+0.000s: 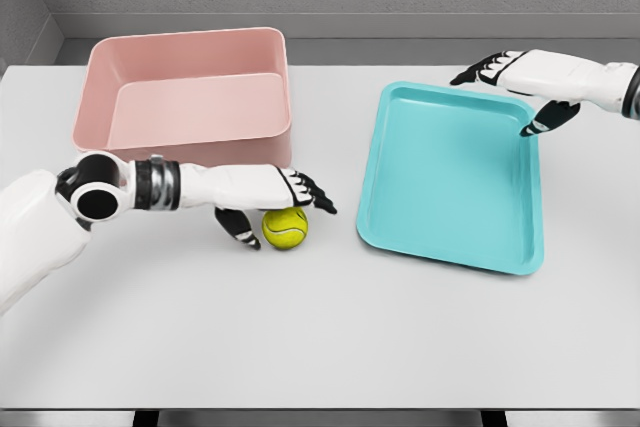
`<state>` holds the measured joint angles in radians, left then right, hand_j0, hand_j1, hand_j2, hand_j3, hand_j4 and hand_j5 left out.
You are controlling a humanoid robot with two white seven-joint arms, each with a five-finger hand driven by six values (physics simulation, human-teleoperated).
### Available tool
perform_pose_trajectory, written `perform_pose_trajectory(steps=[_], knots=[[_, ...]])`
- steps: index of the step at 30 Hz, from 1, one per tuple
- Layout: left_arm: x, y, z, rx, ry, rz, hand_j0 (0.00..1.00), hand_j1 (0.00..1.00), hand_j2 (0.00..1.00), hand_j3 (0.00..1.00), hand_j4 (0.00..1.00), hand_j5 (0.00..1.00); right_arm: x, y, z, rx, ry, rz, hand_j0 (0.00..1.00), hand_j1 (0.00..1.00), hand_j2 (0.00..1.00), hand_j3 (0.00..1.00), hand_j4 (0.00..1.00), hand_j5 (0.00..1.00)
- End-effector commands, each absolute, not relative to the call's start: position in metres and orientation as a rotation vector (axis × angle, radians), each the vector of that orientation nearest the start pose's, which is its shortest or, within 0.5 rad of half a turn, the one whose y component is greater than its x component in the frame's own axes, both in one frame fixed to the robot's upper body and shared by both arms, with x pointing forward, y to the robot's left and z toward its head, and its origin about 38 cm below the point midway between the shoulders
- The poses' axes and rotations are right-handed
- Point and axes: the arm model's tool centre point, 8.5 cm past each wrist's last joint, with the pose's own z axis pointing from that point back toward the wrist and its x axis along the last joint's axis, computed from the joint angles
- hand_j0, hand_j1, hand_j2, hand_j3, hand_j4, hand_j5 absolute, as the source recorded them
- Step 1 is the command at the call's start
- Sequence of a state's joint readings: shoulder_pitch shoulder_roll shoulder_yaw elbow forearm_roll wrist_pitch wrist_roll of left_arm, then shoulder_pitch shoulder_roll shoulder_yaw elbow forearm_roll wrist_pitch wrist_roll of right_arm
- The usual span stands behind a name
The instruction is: Put the tennis from the blue tray into the pink basket with both arms
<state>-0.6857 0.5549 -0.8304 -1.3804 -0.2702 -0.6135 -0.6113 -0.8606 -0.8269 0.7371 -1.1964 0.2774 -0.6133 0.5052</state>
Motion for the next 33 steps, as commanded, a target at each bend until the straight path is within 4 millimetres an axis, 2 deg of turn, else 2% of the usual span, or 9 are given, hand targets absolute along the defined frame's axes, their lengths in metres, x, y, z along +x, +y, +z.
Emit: perform_pose_trajectory(steps=[1, 5, 7, 18, 19, 22, 24, 26, 33], knots=[[0.42, 0.169, 0.15, -0.108, -1.507, -2.151, 1.0, 1.0, 1.0, 1.0, 1.0, 1.0, 0.482, -0.345, 0.252, -0.461, -1.392, 1.944, 1.0, 1.0, 1.0, 1.0, 1.0, 1.0], [0.42, 0.169, 0.15, -0.106, -1.506, -2.151, 1.0, 1.0, 1.0, 1.0, 1.0, 1.0, 0.482, -0.345, 0.252, -0.461, -1.392, 1.944, 1.0, 1.0, 1.0, 1.0, 1.0, 1.0], [0.42, 0.169, 0.15, -0.106, -1.506, -2.152, 1.0, 1.0, 1.0, 1.0, 1.0, 1.0, 0.48, -0.355, 0.255, -0.48, -1.373, 1.941, 1.0, 1.0, 1.0, 1.0, 1.0, 1.0], [0.42, 0.169, 0.146, -0.084, -1.477, -2.191, 1.0, 1.0, 1.0, 1.0, 1.0, 1.0, 0.479, -0.352, 0.256, -0.478, -1.377, 1.948, 1.0, 1.0, 1.0, 1.0, 1.0, 1.0], [0.42, 0.169, 0.146, -0.084, -1.477, -2.191, 0.97, 0.97, 0.97, 0.97, 0.97, 0.97, 0.479, -0.352, 0.256, -0.477, -1.376, 1.949, 1.0, 1.0, 1.0, 1.0, 1.0, 1.0], [0.419, 0.169, 0.146, -0.09, -1.478, -2.186, 0.71, 0.71, 0.71, 0.71, 0.71, 0.71, 0.479, -0.353, 0.256, -0.479, -1.374, 1.949, 1.0, 1.0, 1.0, 1.0, 1.0, 1.0], [0.419, 0.168, 0.144, -0.102, -1.477, -2.182, 0.61, 0.61, 0.61, 0.61, 0.61, 0.61, 0.479, -0.353, 0.256, -0.479, -1.374, 1.949, 1.0, 1.0, 1.0, 1.0, 1.0, 1.0], [0.419, 0.168, 0.145, -0.104, -1.479, -2.18, 0.44, 0.44, 0.44, 0.44, 0.44, 0.44, 0.479, -0.353, 0.256, -0.479, -1.374, 1.949, 1.0, 1.0, 1.0, 1.0, 1.0, 1.0], [0.419, 0.168, 0.144, -0.102, -1.475, -2.179, 0.38, 0.38, 0.38, 0.38, 0.38, 0.38, 0.479, -0.355, 0.258, -0.485, -1.377, 1.945, 1.0, 1.0, 1.0, 1.0, 1.0, 1.0]])
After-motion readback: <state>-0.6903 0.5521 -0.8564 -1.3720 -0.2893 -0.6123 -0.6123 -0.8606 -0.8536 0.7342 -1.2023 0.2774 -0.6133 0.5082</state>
